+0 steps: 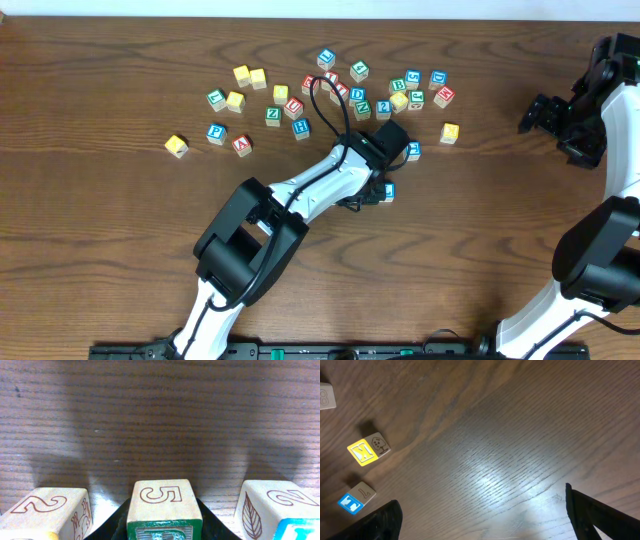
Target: Spell out CORL
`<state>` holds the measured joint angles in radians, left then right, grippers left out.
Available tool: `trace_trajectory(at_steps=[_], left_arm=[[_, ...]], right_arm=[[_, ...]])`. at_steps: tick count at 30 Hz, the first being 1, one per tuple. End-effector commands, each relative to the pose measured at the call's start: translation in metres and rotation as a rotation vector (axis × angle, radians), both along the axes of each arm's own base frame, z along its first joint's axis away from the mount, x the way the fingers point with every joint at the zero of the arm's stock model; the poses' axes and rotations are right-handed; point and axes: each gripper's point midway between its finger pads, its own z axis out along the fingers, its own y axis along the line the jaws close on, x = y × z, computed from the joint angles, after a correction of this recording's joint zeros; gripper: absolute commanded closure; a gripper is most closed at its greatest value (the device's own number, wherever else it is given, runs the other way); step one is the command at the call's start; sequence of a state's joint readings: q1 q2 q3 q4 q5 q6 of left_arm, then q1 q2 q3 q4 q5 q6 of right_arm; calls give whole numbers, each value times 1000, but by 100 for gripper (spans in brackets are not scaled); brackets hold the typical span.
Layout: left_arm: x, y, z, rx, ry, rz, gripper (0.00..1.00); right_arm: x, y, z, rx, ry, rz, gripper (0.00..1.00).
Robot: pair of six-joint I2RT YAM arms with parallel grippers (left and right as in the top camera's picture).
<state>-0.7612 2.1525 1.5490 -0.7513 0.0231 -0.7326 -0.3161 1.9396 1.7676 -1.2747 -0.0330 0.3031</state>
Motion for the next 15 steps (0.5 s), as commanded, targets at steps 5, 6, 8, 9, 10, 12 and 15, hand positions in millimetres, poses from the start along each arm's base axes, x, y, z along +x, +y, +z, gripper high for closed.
trace_trajectory(at_steps=[5,6,8,9,10,12,15], left_arm=[[-4,5,-10,34,17,-48,66],[-5,6,-10,36,18,-51,66],[-5,6,-10,36,18,-51,66],[-5,6,-10,36,18,-51,66],[-5,6,-10,36,18,-51,66],[-5,6,-10,37,17,-56,66],[-5,6,-10,37,18,-59,66]], right_arm=[[3,0,6,-3,-19,-6,1],[3,0,6,-3,-19,-5,1],[3,0,6,-3,-20,-6,1],[3,0,6,-3,-19,-6,1],[3,0,6,-3,-19,-6,1],[3,0,6,-3,-19,-6,1],[3,0,6,-3,-20,-6,1]])
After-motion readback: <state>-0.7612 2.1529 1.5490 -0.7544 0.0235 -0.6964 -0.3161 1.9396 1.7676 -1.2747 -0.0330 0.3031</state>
